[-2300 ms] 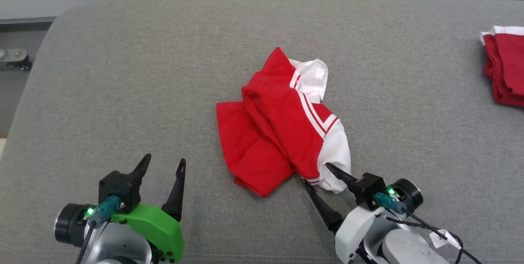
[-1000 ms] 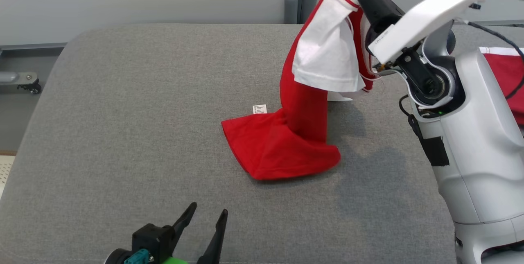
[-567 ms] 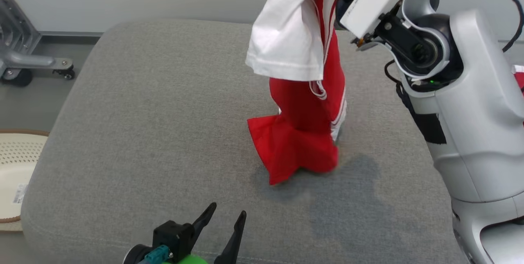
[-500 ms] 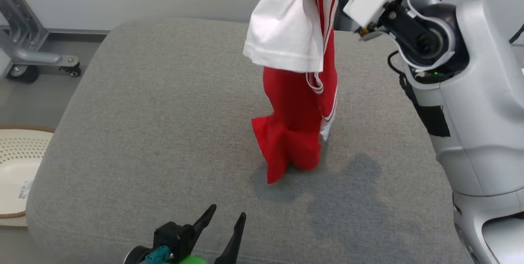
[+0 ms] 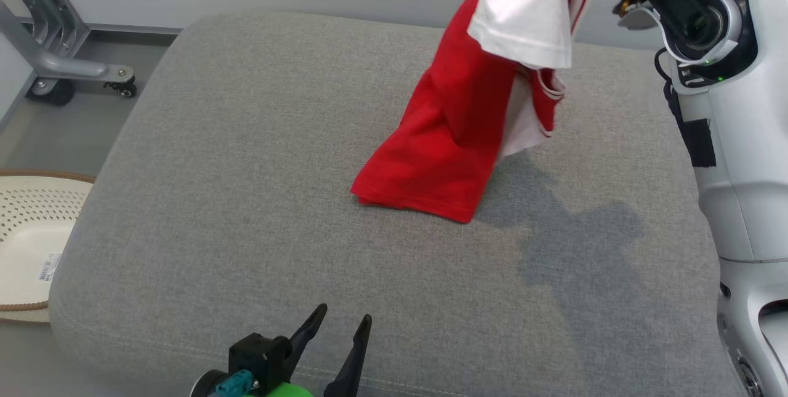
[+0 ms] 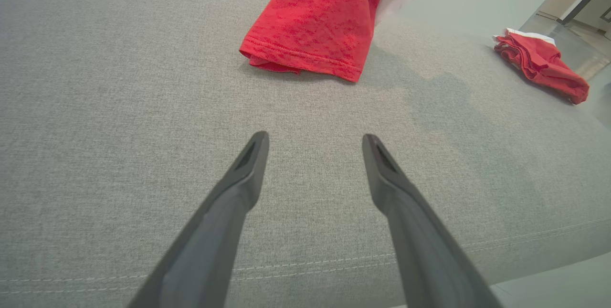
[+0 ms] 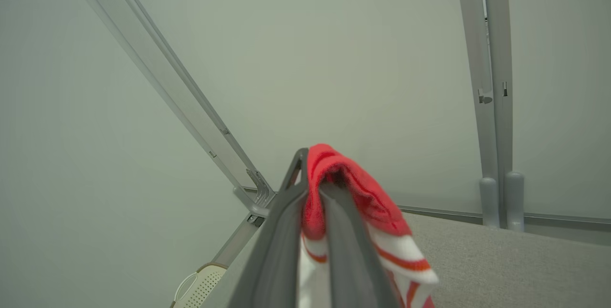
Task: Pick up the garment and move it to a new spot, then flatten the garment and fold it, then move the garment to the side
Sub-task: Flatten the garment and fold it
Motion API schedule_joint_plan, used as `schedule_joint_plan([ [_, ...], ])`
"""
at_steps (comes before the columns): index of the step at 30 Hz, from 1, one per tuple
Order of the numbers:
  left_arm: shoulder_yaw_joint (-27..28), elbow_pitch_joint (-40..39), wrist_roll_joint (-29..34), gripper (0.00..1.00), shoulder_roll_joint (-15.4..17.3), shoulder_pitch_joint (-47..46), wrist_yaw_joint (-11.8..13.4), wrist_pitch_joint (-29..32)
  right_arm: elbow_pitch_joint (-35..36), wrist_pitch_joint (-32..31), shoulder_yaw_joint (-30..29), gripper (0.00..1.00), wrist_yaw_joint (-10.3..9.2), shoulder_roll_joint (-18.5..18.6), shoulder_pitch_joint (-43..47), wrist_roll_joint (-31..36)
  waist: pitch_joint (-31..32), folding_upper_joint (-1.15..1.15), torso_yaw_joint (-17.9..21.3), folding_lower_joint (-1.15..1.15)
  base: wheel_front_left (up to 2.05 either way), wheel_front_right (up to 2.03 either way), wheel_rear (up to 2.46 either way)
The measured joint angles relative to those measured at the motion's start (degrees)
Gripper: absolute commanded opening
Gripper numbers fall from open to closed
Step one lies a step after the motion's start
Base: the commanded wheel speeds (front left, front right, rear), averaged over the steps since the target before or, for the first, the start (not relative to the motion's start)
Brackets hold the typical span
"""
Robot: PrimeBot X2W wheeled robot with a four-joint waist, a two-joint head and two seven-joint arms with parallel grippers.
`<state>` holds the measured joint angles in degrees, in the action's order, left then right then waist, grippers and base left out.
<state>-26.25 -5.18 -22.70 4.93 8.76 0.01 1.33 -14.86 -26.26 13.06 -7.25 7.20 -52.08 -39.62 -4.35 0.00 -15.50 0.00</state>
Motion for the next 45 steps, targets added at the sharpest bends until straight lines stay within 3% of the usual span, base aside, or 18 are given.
schedule_joint_plan([
  [8, 0.53, 1.00, -0.40, 1.00, -0.02, -0.74, 0.02, -0.97, 1.27, -6.64, 3.65, 0.00, 0.00, 1.49, 1.21, 0.45, -0.46, 0.00, 2.37, 0.00, 0.00, 0.00, 0.00],
  [14, 0.98, 1.25, -0.40, 1.00, -0.01, -1.29, 0.02, -1.14, 8.24, -9.96, 4.15, 0.00, 0.01, -1.23, 0.59, -3.58, -0.32, 0.00, 4.88, 0.00, 0.00, 0.00, 0.00],
  [23, 0.86, 1.49, -0.29, 1.00, 0.13, -2.64, 0.00, -1.10, 18.72, -13.46, 2.22, 0.00, 0.00, -2.97, -0.69, -9.85, -0.05, 0.00, 7.94, 0.00, 0.00, 0.00, 0.00],
  [33, 0.41, 2.30, -0.29, 1.00, 0.16, -3.08, -0.09, -0.86, 26.27, -16.24, -0.75, 0.00, 0.00, -3.55, -0.42, -15.95, 0.20, 0.00, 7.70, 0.00, 0.00, 0.00, 0.00],
  [38, 0.37, 2.43, -0.29, 1.00, 0.16, -3.17, -0.09, -0.78, 25.73, -16.28, -1.87, 0.00, 0.01, -3.55, 2.00, -18.04, 0.26, 0.00, 7.29, 0.00, 0.00, 0.00, 0.00],
  [41, 0.19, 2.44, -0.29, 1.00, 0.16, -3.18, -0.09, -0.30, 21.23, -15.26, -3.39, 0.00, 0.01, -3.54, 5.42, -17.24, 0.07, 0.00, 7.14, 0.00, 0.00, 0.00, 0.00],
  [45, -1.29, 2.24, -0.29, 1.00, 0.11, -3.99, -0.76, 0.25, 12.12, -12.76, -6.17, 0.00, 0.00, -3.60, 10.67, -10.48, -1.11, 0.00, 6.86, 0.00, 0.00, 0.00, 0.00],
])
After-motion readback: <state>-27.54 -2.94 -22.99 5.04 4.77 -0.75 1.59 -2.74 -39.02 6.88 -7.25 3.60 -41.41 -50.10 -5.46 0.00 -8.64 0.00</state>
